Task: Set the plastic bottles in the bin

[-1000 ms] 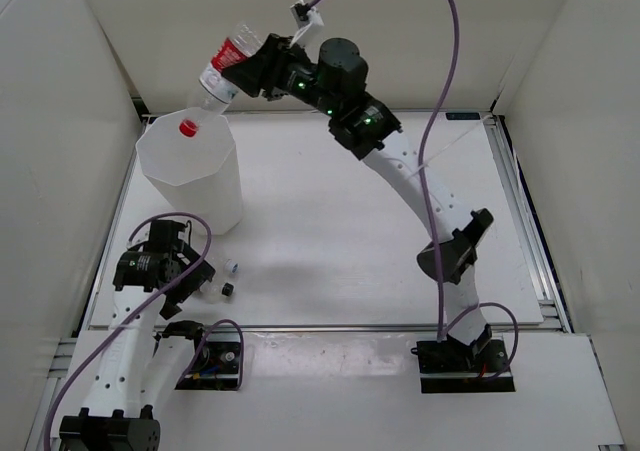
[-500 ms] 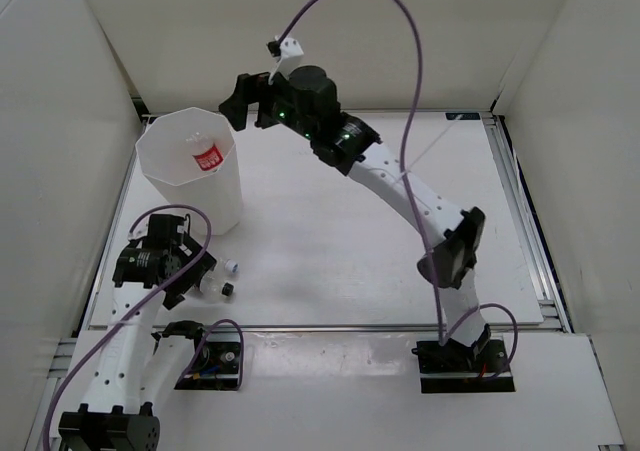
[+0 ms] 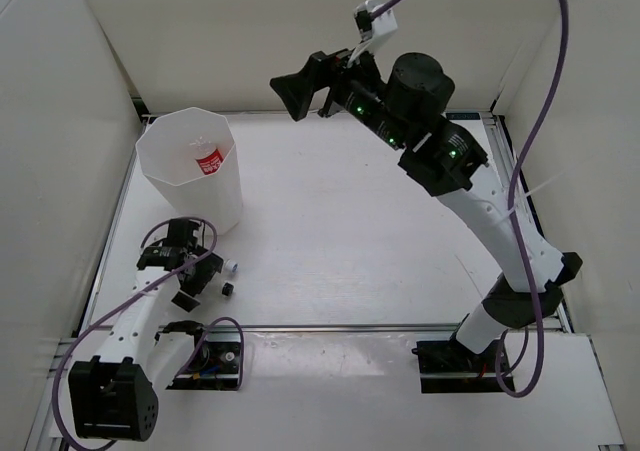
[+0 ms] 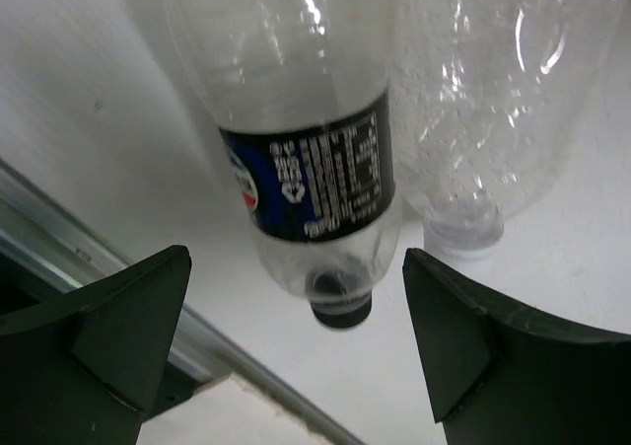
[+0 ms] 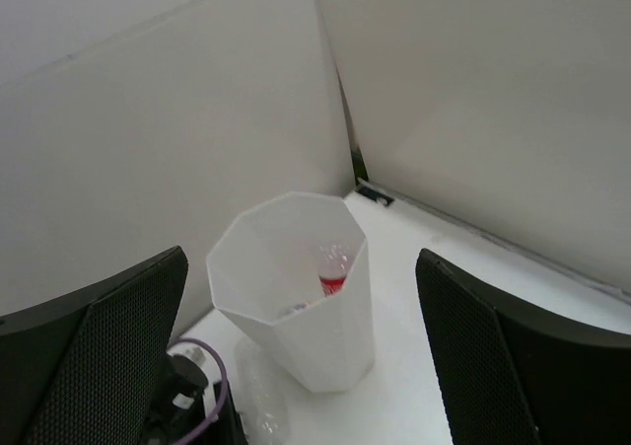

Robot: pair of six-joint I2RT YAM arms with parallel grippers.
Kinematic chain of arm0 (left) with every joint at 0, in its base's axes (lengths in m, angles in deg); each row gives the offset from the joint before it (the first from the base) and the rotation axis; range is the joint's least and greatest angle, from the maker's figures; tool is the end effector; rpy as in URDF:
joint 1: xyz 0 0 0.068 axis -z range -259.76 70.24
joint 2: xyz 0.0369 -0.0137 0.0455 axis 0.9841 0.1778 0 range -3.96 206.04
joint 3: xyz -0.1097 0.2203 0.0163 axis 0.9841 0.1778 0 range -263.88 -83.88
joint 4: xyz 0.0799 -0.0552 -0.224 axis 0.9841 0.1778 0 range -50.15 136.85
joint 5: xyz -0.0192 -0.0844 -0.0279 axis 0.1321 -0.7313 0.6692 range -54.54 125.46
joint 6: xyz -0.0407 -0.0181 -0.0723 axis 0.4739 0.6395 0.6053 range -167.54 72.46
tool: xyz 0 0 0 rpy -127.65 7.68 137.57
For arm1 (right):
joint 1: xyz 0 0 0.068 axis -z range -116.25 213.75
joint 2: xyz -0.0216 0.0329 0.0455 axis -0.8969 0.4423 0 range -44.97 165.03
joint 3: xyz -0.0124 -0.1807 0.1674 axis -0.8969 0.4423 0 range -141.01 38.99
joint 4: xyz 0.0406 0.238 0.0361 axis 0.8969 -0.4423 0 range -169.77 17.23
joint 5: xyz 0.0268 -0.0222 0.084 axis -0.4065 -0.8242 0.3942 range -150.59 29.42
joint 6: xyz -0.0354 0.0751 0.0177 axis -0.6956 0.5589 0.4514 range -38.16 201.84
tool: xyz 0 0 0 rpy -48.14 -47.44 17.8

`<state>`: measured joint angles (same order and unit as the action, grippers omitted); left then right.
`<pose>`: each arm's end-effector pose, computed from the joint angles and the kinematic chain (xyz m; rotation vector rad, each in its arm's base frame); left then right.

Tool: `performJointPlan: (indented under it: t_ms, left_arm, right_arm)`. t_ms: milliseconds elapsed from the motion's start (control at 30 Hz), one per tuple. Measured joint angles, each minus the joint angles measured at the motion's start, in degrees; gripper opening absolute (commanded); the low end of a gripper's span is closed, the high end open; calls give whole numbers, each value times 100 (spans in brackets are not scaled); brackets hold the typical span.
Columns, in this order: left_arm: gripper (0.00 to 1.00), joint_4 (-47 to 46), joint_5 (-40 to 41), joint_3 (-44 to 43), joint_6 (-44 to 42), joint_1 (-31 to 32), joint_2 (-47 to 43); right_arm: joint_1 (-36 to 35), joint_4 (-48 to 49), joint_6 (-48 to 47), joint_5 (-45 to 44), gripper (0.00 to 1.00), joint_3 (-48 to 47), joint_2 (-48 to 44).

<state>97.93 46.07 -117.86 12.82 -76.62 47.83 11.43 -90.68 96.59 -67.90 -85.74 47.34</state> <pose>0.1439 0.0059 0.1445 -1.3865 2.4736 0.0394 0.2102 0.2568 0.5592 -0.3345 1.3352 0.9057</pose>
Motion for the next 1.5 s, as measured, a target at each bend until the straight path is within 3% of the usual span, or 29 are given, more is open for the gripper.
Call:
performJointPlan:
  t_ms: [67, 133, 200, 300, 333, 400, 600, 833, 1000, 1100, 1167, 1200, 1233, 1267, 1300, 1400, 1500]
  left_arm:
    - [100, -190, 63, 144, 85, 0, 59]
    - [91, -374, 98, 286, 166, 0, 114]
    - [88, -498, 105, 374, 208, 0, 136]
    - [68, -616, 109, 479, 251, 0, 111]
    - [51, -625, 111, 503, 264, -2, 94]
    - [43, -597, 116, 505, 271, -2, 24]
    - [40, 184, 70, -101, 251, -7, -96]
    - [35, 1178, 107, -2520, 254, -7, -474]
    - [36, 944, 369, -4203, -96, -7, -481]
    - [38, 177, 470, -4913, -461, -7, -173]
    - [45, -247, 525, -5241, -713, -7, 221]
    - [54, -433, 542, -5412, -833, -7, 496]
    - [67, -592, 551, -5545, -929, -7, 782]
    - [94, -671, 568, -5672, -1029, -7, 1084]
    - [100, -691, 599, -5790, -1128, -7, 1353]
    - [100, -634, 772, -5923, -1178, -7, 2076]
    - [100, -437, 1099, -5694, -1169, -7, 2103]
  right_arm:
    - [20, -125, -55, -13, 100, 173, 0]
    - [31, -334, -98, -17, 100, 310, 42]
    - [61, -485, -142, -7, 100, 396, 83]
    - [157, -636, -166, 11, 100, 496, 87]
    - [199, -643, -162, 26, 100, 496, 87]
    - [280, -640, -142, 55, 100, 496, 83]
    - [490, -638, -15, 153, 100, 590, 72]
    - [584, -682, 90, 203, 100, 857, 66]
    - [636, -710, 155, 291, 100, 914, 50]
    - [673, -728, 179, 337, 100, 914, 39]
    - [688, -730, 188, 369, 100, 911, 37]
    - [688, -730, 197, 393, 100, 911, 35]
    - [693, -730, 203, 420, 100, 911, 37]
    - [693, -732, 208, 442, 100, 911, 35]
    - [693, -732, 219, 452, 100, 911, 35]
    - [717, -730, 223, 470, 100, 927, 0]
    - [769, -732, 221, 470, 100, 1137, -197]
